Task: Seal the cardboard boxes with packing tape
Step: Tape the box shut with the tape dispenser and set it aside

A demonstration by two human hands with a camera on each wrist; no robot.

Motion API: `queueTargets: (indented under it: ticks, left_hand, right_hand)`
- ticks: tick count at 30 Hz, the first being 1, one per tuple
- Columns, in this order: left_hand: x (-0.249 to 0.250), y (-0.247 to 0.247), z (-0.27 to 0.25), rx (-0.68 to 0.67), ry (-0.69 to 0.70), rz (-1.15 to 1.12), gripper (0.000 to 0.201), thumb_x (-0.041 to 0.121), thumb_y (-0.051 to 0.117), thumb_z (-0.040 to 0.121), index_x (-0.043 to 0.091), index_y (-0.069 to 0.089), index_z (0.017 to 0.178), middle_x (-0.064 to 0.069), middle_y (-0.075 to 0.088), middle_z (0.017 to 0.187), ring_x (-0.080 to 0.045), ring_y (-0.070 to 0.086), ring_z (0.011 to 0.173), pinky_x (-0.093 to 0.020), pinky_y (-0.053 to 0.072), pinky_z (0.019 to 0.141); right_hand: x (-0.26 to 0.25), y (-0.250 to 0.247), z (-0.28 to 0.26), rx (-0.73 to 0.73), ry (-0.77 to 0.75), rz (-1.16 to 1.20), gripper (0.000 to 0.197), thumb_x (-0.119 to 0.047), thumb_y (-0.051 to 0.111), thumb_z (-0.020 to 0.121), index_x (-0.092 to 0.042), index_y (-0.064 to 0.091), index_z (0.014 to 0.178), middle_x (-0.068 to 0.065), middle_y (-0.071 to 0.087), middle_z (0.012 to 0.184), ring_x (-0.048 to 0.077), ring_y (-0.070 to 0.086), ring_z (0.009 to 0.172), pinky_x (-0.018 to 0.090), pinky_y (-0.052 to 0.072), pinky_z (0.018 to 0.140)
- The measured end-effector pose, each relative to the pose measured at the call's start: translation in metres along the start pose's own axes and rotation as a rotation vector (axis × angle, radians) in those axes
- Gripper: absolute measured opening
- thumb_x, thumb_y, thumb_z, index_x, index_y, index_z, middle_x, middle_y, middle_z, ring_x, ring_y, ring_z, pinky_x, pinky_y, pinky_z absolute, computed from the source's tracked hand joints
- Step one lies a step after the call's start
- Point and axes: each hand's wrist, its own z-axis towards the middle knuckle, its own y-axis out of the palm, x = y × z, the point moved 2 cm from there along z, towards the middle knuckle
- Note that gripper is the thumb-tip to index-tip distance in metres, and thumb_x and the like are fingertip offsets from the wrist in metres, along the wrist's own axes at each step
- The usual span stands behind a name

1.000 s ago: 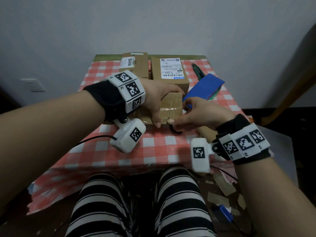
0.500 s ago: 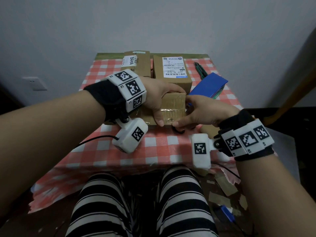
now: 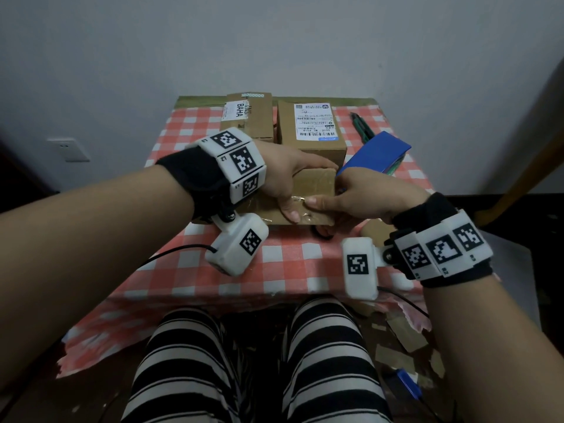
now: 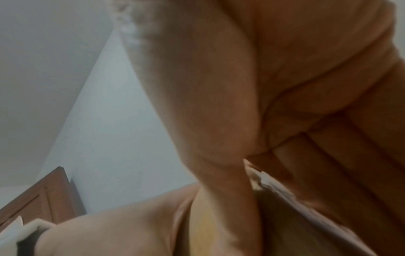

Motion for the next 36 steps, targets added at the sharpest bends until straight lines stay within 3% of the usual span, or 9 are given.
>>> queueTargets:
  ticks: [4,10,14,17,20,23,26,30,36]
  left_hand:
    - [0.000,0.000,0.000,-0.003,-0.007,0.010,0.109,0.031,0.085,0.068,0.049,0.013,0.149,0.011,0.039,0.148,-0.015,0.040,0.132,-0.039,0.035,0.110]
    - [-0.001,-0.001,0.001,-0.045,0.012,-0.017,0.096,0.018,0.073,0.083,0.042,0.010,0.151,0.007,0.034,0.152,-0.014,0.036,0.135,-0.037,0.030,0.114]
    - [-0.001,-0.001,0.001,-0.054,0.015,-0.015,0.094,0.015,0.070,0.085,0.041,0.009,0.152,0.006,0.034,0.153,-0.014,0.035,0.137,-0.037,0.028,0.115]
    - [-0.001,0.000,0.002,-0.057,0.018,-0.040,0.093,0.014,0.070,0.085,0.040,0.011,0.152,0.007,0.037,0.151,-0.014,0.038,0.135,-0.036,0.030,0.114]
    - [-0.002,-0.001,0.002,-0.067,0.014,-0.055,0.094,0.015,0.072,0.084,0.042,0.012,0.151,0.009,0.038,0.149,-0.013,0.039,0.133,-0.037,0.032,0.113]
    - [-0.004,-0.002,0.002,-0.068,0.013,-0.062,0.094,0.015,0.072,0.083,0.043,0.012,0.151,0.011,0.039,0.149,-0.013,0.039,0.134,-0.039,0.031,0.114]
    - [-0.003,-0.003,0.002,-0.074,0.012,-0.059,0.094,0.016,0.072,0.084,0.044,0.012,0.150,0.012,0.040,0.148,-0.013,0.041,0.133,-0.038,0.032,0.113]
    - [-0.004,-0.002,0.002,-0.063,0.015,-0.058,0.093,0.016,0.072,0.084,0.044,0.013,0.151,0.011,0.037,0.150,-0.013,0.039,0.133,-0.037,0.033,0.113]
    - [-0.005,0.001,0.003,-0.058,0.017,-0.073,0.095,0.015,0.074,0.082,0.043,0.015,0.150,0.009,0.039,0.149,-0.014,0.040,0.134,-0.039,0.032,0.113]
  right_hand:
    - [0.002,0.001,0.001,-0.053,0.032,0.084,0.029,-0.034,0.059,0.095,-0.007,0.063,0.104,0.019,0.075,0.088,0.032,0.074,0.079,0.044,0.060,0.082]
    - [0.003,0.000,0.002,-0.072,0.052,0.049,0.027,-0.025,0.056,0.099,-0.001,0.061,0.109,0.020,0.074,0.093,0.033,0.073,0.084,0.047,0.058,0.086]
    - [0.004,0.000,-0.002,-0.111,0.038,0.075,0.022,-0.025,0.062,0.096,-0.005,0.064,0.104,0.016,0.075,0.092,0.026,0.074,0.083,0.040,0.060,0.083]
    - [0.005,0.001,-0.001,-0.088,0.021,0.025,0.038,-0.041,0.075,0.082,-0.010,0.067,0.103,0.009,0.077,0.088,0.025,0.075,0.083,0.043,0.059,0.085]
    - [0.002,0.009,0.000,-0.055,0.012,0.024,0.045,-0.045,0.080,0.075,-0.010,0.068,0.101,0.014,0.076,0.088,0.031,0.074,0.081,0.047,0.059,0.082]
    - [0.000,0.016,0.002,0.007,0.007,0.051,0.044,-0.042,0.084,0.071,-0.013,0.068,0.101,0.015,0.075,0.085,0.027,0.071,0.069,0.042,0.061,0.076]
    - [0.002,0.017,0.005,0.038,0.037,0.024,0.050,-0.041,0.086,0.067,-0.010,0.068,0.102,0.014,0.075,0.083,0.031,0.073,0.075,0.044,0.061,0.076]
    - [0.001,0.016,0.005,0.032,0.059,0.058,0.042,-0.036,0.087,0.069,-0.010,0.067,0.097,0.015,0.075,0.083,0.025,0.071,0.067,0.033,0.061,0.068]
    - [0.002,0.016,0.004,0.015,0.054,0.077,0.039,-0.031,0.085,0.073,-0.008,0.068,0.099,0.019,0.074,0.090,0.025,0.070,0.068,0.040,0.062,0.073]
